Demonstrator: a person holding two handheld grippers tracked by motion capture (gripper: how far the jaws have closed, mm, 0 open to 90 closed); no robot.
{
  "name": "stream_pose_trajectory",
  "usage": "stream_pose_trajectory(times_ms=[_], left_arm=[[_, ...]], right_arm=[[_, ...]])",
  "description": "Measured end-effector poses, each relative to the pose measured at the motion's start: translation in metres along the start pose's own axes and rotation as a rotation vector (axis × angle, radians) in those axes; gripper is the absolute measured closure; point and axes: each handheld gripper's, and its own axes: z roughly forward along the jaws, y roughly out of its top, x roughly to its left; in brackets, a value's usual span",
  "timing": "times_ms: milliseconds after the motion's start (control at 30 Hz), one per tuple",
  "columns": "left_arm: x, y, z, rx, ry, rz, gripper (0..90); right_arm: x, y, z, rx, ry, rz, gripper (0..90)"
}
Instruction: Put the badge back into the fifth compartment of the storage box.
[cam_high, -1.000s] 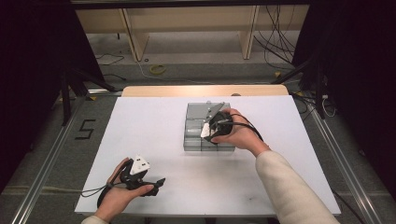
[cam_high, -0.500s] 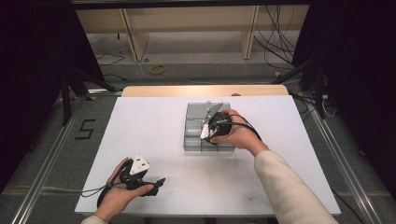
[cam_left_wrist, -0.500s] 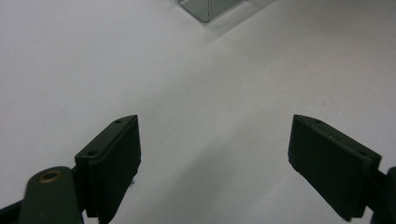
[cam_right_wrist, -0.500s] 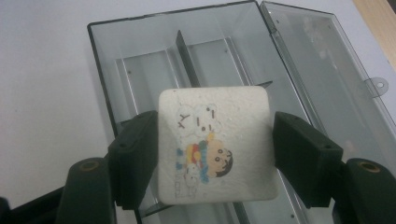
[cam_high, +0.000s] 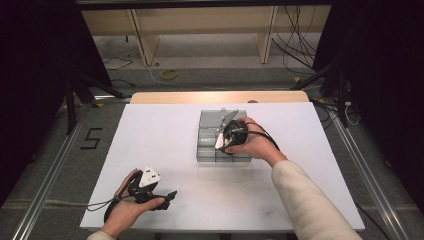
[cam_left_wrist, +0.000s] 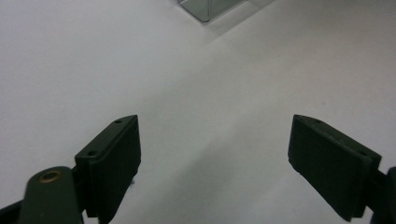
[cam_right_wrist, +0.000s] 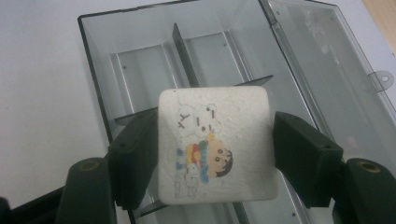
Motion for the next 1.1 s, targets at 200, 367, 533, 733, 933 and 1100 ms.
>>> stream_pose_trajectory(times_ms=[200, 367, 533, 733, 933, 1100], left_arm=[[0.0001, 0.0, 0.0002, -0.001, 0.0, 0.0, 16.5], [0.0001, 0.0, 0.0001, -0.001, 0.0, -0.001, 16.5], [-0.0002, 0.0, 0.0002, -0.006, 0.001, -0.006, 16.5], [0.0, -0.0002, 0.0002, -0.005, 0.001, -0.006, 16.5], [0.0002, -0.0001, 0.0, 0.0, 0.0, 0.0, 16.5], [0.0, 0.0, 0.0001, 0.0, -0.001, 0.0, 16.5]], right_arm=[[-0.0001, -0.0002, 0.0019, 0.002, 0.003, 0.003, 33.6], [0.0001, -0.0008, 0.004, 0.015, 0.007, 0.001, 33.6], [0.0001, -0.0008, 0.0054, 0.024, 0.014, -0.005, 33.6], [0.0, -0.002, 0.0066, 0.037, 0.019, -0.012, 33.6], [-0.0008, -0.0023, 0.0063, 0.036, 0.025, -0.006, 33.5], [-0.0019, -0.0031, 0.0064, 0.04, 0.03, -0.014, 33.5]])
